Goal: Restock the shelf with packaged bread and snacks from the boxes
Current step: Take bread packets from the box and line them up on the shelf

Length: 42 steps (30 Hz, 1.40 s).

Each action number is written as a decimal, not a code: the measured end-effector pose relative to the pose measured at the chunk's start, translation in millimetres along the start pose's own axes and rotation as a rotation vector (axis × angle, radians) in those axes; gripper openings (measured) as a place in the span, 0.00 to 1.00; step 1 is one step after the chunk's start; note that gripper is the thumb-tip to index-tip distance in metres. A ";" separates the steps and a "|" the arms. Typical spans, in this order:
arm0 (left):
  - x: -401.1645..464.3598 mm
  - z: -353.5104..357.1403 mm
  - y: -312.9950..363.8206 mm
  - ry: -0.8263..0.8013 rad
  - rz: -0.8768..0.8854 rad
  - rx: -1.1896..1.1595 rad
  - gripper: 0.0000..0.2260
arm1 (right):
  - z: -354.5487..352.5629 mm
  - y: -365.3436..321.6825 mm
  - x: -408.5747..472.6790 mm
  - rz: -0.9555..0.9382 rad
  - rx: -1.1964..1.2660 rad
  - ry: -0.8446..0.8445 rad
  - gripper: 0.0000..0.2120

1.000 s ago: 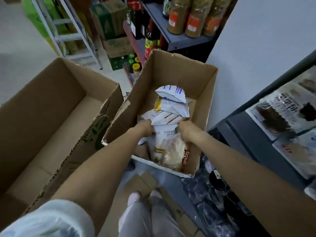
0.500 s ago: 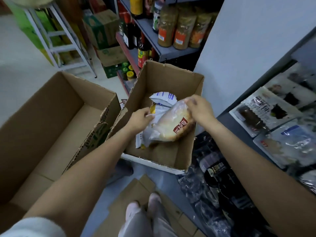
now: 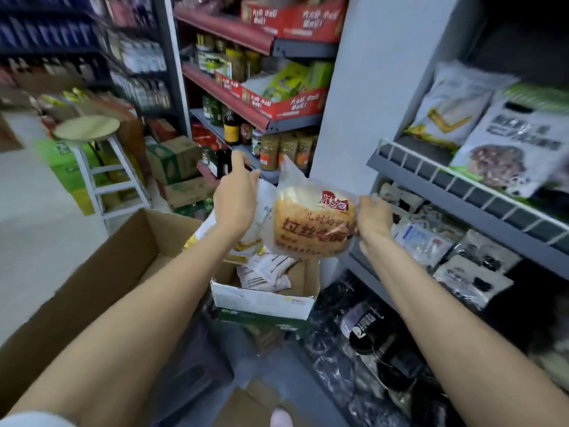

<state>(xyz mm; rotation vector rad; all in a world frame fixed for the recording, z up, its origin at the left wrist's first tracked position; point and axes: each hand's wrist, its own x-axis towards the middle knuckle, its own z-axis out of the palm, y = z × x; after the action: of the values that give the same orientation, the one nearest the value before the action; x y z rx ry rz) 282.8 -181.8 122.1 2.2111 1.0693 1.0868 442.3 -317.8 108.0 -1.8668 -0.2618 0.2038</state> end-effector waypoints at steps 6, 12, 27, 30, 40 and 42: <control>-48.0 -53.0 80.6 -0.164 0.351 0.130 0.12 | -104.2 -41.1 -63.1 0.052 0.042 0.180 0.18; -87.3 -82.3 161.8 -0.306 0.663 0.277 0.25 | -201.6 -51.5 -104.4 0.059 0.020 0.423 0.18; -251.2 -1.5 389.6 -0.750 0.626 -0.447 0.25 | -472.1 -9.7 -202.5 -0.378 -0.124 0.352 0.33; -305.0 14.8 453.1 -0.766 0.611 -0.502 0.24 | -547.3 14.8 -218.1 -0.434 -0.140 0.267 0.48; -485.4 75.4 634.2 -0.879 0.418 -0.724 0.21 | -790.6 88.1 -248.2 -0.464 -0.118 0.372 0.35; -510.3 84.0 662.1 -0.865 0.398 -0.726 0.19 | -827.5 98.9 -249.1 -0.447 -0.139 0.459 0.35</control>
<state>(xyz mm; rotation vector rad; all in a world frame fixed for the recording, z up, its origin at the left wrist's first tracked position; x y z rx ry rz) 446.4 -990.2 281.9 1.9416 -0.1342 0.4134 434.8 -1172.8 267.9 -1.8808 -0.3709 -0.5545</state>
